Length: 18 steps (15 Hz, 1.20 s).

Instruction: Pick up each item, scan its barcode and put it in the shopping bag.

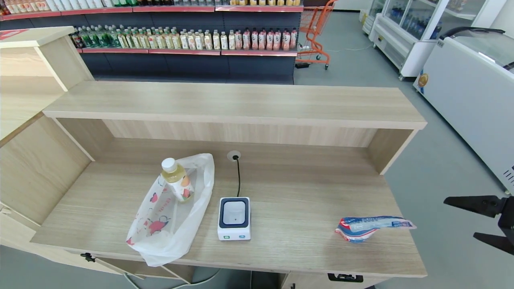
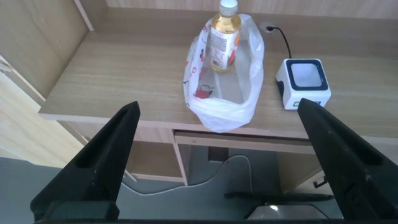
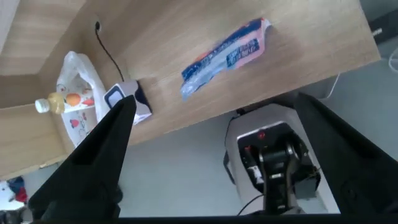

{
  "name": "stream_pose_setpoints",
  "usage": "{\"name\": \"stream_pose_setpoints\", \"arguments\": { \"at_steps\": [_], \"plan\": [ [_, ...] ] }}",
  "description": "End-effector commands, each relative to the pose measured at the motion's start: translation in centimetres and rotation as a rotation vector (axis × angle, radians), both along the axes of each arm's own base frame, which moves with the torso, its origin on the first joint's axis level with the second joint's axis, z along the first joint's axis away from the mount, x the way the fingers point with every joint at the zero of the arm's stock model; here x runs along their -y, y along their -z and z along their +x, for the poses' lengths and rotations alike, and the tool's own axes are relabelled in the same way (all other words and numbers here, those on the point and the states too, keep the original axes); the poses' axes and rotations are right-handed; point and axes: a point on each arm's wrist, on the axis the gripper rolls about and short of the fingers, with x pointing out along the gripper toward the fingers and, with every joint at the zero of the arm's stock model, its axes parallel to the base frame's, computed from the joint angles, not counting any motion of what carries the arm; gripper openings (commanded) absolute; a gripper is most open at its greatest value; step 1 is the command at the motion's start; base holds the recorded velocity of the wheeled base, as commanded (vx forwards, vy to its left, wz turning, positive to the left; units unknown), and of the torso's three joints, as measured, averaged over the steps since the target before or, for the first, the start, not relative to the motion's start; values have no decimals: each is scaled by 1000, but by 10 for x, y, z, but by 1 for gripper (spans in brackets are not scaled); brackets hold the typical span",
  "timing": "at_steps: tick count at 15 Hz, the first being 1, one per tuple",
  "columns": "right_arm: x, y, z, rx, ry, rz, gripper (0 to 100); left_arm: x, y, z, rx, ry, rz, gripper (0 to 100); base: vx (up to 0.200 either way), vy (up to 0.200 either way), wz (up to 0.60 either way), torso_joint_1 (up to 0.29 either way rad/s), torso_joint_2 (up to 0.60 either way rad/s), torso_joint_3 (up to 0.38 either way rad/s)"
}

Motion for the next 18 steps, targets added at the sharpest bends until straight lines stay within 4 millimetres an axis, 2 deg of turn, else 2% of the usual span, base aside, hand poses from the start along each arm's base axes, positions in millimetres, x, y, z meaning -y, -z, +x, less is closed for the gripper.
{"name": "stream_pose_setpoints", "arguments": {
  "at_steps": [1, 2, 4, 7, 8, 10, 13, 15, 18],
  "plan": [
    [1, -20, 3, -21, 52, 22, 100, 0, 0, 0, 0, -1, 0, 100, 0, 0, 0, 0, 0, 0],
    [2, -18, 5, -74, 74, 25, 100, 0, 0, 0, 0, -1, 0, 100, 0, 0, 0, 0, 0, 0],
    [6, 1, 19, -187, 133, 10, 100, 0, 0, 0, 0, -1, 0, 100, 0, 0, 0, 0, 0, 0],
    [5, 29, 58, -292, 172, -68, 100, 0, 0, 0, 0, -3, 0, 100, 0, 0, 0, 0, 0, 0],
    [-1, 43, 78, -325, 162, -103, 100, 0, 0, 0, 0, -1, 0, 100, 0, 0, 0, 0, 0, 0],
    [-11, 61, 104, -324, 145, -149, 100, 0, 0, 0, 1, -1, 0, 100, 0, 0, 0, 0, 0, 0],
    [-24, 81, 122, -367, 103, -175, 100, 0, 0, 0, 0, -1, -1, 100, 0, 0, 0, 0, 0, 0],
    [-32, 93, 127, -405, 83, -178, 100, 0, 0, 0, 1, -1, 0, 100, 0, 0, 0, 0, 0, 0],
    [-44, 104, 144, -366, 70, -157, 100, 0, 0, 0, 0, -3, 0, 100, 0, 0, 0, 0, 0, 0]
  ]
}}
